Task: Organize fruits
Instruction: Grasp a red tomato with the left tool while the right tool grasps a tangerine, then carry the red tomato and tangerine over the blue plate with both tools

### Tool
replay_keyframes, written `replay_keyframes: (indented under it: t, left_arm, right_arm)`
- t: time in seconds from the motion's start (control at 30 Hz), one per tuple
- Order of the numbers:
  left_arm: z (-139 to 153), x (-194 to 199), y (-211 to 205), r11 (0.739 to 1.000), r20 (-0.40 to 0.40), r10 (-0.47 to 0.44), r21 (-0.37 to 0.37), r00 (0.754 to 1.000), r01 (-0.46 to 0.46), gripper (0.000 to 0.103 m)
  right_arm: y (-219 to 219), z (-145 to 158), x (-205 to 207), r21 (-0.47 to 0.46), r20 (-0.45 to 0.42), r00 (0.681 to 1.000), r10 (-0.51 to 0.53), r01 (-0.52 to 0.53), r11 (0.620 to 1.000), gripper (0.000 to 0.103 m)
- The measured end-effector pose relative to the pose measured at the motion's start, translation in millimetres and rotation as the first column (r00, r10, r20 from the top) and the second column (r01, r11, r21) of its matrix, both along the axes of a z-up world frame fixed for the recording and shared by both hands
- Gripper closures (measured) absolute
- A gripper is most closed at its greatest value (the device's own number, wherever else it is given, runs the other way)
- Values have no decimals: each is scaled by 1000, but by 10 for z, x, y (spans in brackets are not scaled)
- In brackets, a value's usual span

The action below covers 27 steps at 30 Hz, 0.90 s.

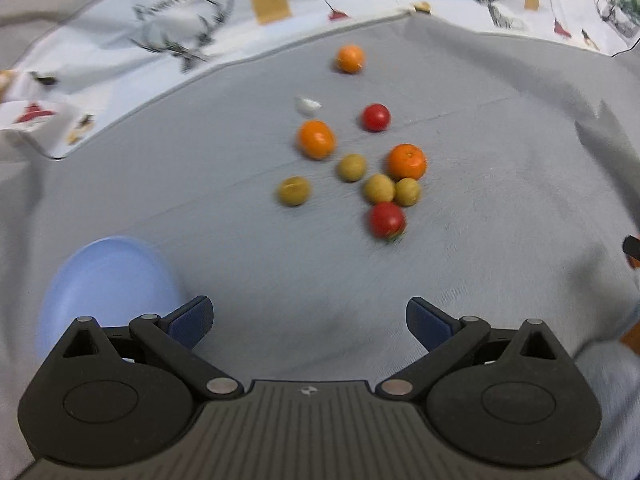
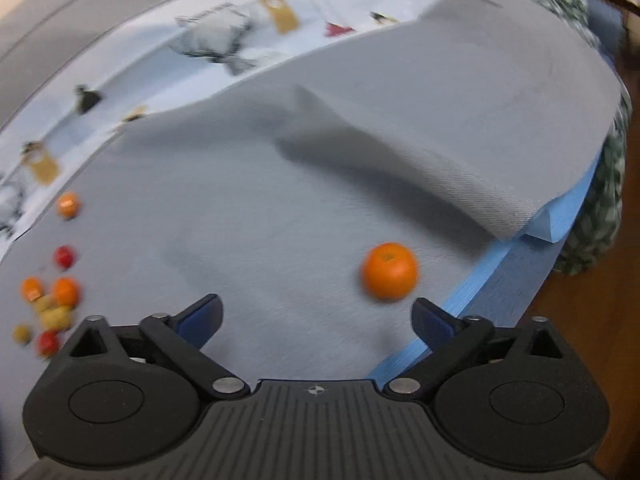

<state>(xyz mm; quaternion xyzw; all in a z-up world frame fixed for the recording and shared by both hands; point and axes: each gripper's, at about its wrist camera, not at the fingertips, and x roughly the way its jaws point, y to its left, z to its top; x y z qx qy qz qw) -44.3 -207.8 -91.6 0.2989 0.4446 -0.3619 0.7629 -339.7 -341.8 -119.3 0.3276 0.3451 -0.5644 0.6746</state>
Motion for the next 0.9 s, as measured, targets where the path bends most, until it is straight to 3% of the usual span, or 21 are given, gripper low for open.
replay_keyframes:
  t: [0.17, 0.23, 0.33, 0.4, 0.43, 0.47, 0.5, 0.53, 0.73, 0.9]
  left_arm:
    - [-364, 104, -450, 999, 6, -37, 13, 999, 37, 0]
    - [-495, 137, -605, 998, 16, -55, 33, 998, 54, 0]
    - [-610, 203, -763, 996, 8, -65, 64, 998, 64, 0]
    - [-656, 230, -836, 997, 15, -54, 58, 998, 53, 3]
    - [-656, 240, -850, 998, 18, -51, 45, 999, 50, 16]
    - [-663, 258, -870, 998, 6, -56, 36, 998, 55, 38]
    - [-675, 282, -889, 997, -26, -64, 32, 998, 65, 50]
    - [-669, 300, -888, 997, -56, -69, 23, 996, 70, 73]
    - [-496, 316, -686, 997, -70, -72, -33, 995, 70, 72]
    - [-7, 278, -197, 997, -56, -30, -75, 998, 26, 72]
  right_arm:
    - [-216, -296, -91, 22, -100, 995, -3, 5, 1000, 14]
    - [-156, -319, -45, -9, -158, 987, 26, -28, 1000, 16]
    - [-73, -298, 30, -36, -173, 983, 61, -68, 997, 37]
    - [-47, -272, 49, -47, -183, 980, 78, -88, 995, 61]
    - [-65, -258, 70, -40, -182, 980, 83, -91, 995, 64]
    - [-63, -250, 75, -36, -185, 979, 84, -92, 995, 64]
    - [-72, -241, 83, -32, -187, 978, 88, -95, 995, 64]
    - [-129, -241, 123, -28, -187, 978, 90, -97, 995, 65]
    - [-100, 4, 198, -47, -113, 989, 93, -98, 994, 65]
    - [210, 500, 413, -93, 14, 985, 173, -171, 981, 65]
